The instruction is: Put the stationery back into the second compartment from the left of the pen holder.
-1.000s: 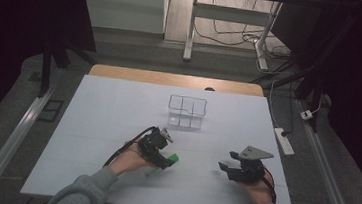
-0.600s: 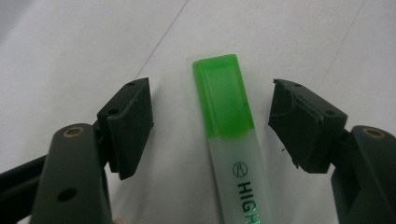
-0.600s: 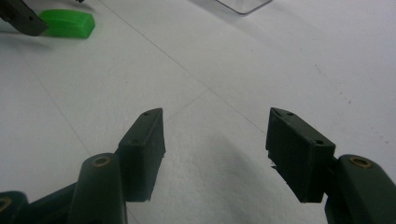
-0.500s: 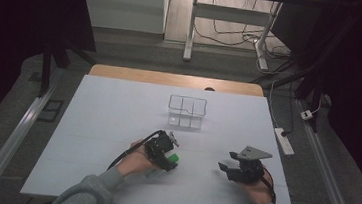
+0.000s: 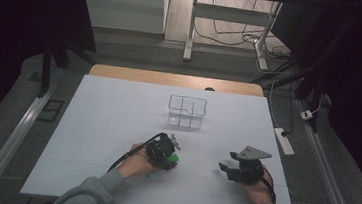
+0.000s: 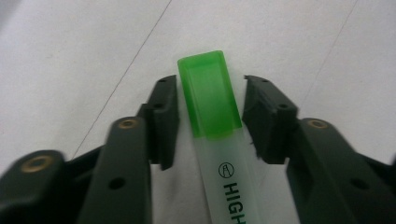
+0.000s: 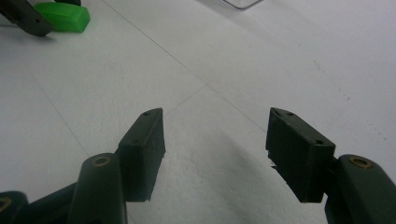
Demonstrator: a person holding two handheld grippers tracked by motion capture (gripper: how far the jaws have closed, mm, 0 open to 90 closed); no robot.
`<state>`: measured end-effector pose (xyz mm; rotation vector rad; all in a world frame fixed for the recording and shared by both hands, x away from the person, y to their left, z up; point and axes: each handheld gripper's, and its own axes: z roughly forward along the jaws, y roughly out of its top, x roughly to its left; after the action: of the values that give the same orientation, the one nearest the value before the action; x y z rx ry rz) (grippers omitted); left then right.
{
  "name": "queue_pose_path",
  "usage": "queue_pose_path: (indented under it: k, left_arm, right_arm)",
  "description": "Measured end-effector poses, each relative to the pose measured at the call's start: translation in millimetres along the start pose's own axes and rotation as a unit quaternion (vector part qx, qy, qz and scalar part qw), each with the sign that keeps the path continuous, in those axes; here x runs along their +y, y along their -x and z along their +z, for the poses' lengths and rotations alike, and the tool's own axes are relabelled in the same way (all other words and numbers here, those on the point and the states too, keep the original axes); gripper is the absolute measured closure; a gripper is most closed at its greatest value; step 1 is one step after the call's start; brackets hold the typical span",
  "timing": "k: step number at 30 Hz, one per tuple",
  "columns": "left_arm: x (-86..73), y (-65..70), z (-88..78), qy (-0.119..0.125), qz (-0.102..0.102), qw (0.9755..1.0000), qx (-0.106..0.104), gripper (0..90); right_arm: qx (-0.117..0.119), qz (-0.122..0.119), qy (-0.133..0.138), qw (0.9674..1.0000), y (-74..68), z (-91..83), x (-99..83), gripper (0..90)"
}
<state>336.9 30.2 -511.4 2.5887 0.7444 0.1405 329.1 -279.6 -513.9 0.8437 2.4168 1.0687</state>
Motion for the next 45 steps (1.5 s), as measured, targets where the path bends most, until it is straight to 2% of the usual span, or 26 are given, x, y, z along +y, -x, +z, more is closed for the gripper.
queue_pose_path:
  k: [5,15,19,25,30,35,40,45]
  left_arm:
    - [-0.9,-0.1,-0.4,0.002,-0.002,1.0000,0.003,66.3]
    - [-1.9,2.3,-1.8,0.007,0.016,0.9998,0.013,66.9]
    - [-4.6,-1.5,-8.9,0.026,0.016,0.9994,0.018,67.0]
    - [-10.1,-7.1,-25.1,0.065,0.006,0.9978,0.011,67.0]
    - [-16.7,-14.7,-39.9,0.095,-0.005,0.9955,0.009,67.0]
    - [-23.7,-20.2,-51.6,0.135,-0.020,0.9906,0.010,67.0]
    - [-28.1,-26.2,-58.3,0.152,-0.027,0.9880,0.007,66.9]
    - [-32.5,-31.4,-64.7,0.173,-0.036,0.9843,0.009,66.9]
  right_arm:
    - [0.000,-0.001,-0.001,1.0000,0.0,0.1,0.1,37.3]
    - [-0.002,-0.002,-0.002,1.0000,-0.2,0.4,-0.2,37.4]
    - [-0.003,-0.001,-0.002,1.0000,0.1,-0.1,-0.3,37.4]
    - [0.003,0.006,0.010,0.9999,-0.5,-2.2,1.2,37.4]
    - [0.009,0.010,0.015,0.9998,0.1,-3.2,1.4,37.3]
    - [0.009,0.009,0.015,0.9998,0.3,-3.5,1.3,37.2]
    - [0.013,0.009,0.018,0.9997,-0.2,-4.4,1.7,37.0]
    - [0.013,0.010,0.019,0.9997,0.6,-4.9,1.5,36.5]
